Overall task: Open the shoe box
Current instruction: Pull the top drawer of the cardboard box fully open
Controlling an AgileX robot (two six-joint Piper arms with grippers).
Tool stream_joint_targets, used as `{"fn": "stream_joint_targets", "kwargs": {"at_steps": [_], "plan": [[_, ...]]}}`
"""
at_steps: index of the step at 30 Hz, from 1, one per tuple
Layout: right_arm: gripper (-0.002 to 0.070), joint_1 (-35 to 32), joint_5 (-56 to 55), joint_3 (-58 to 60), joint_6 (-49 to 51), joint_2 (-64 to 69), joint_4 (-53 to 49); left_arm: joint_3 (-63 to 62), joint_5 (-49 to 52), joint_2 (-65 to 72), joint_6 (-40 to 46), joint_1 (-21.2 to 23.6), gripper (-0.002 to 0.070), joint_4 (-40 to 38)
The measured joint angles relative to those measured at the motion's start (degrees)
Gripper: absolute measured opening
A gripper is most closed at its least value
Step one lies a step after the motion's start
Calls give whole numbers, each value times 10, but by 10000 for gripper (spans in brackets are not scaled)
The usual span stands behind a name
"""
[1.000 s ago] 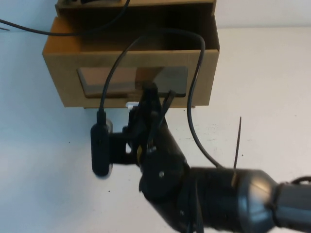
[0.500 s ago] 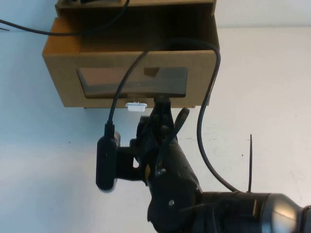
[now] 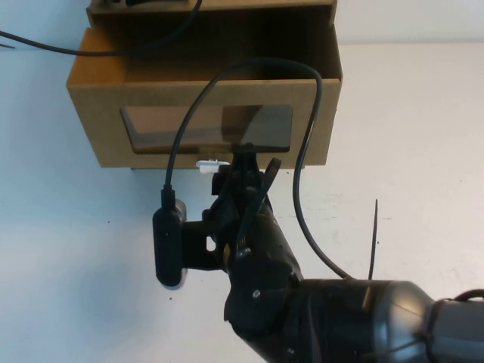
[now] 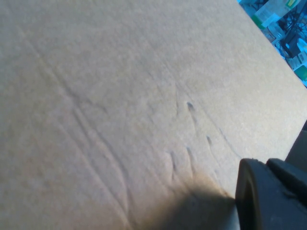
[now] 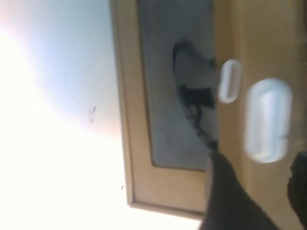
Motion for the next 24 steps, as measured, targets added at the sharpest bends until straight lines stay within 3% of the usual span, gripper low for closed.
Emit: {"fn": "stream_joint_targets", "kwargs": {"at_steps": [15, 17, 20, 24], "plan": [[258, -12, 6, -50, 1, 12, 0, 0, -1, 0, -1, 0, -4, 0], [207, -4, 4, -61, -13, -2, 0, 0, -1, 0, -1, 0, -4, 0], [67, 21, -30, -65, -33, -45, 3, 0, -1, 0, -1, 0, -4, 0], [1, 49, -72, -68, -40, -120, 5, 0, -1, 0, -1, 0, -4, 0]]}}
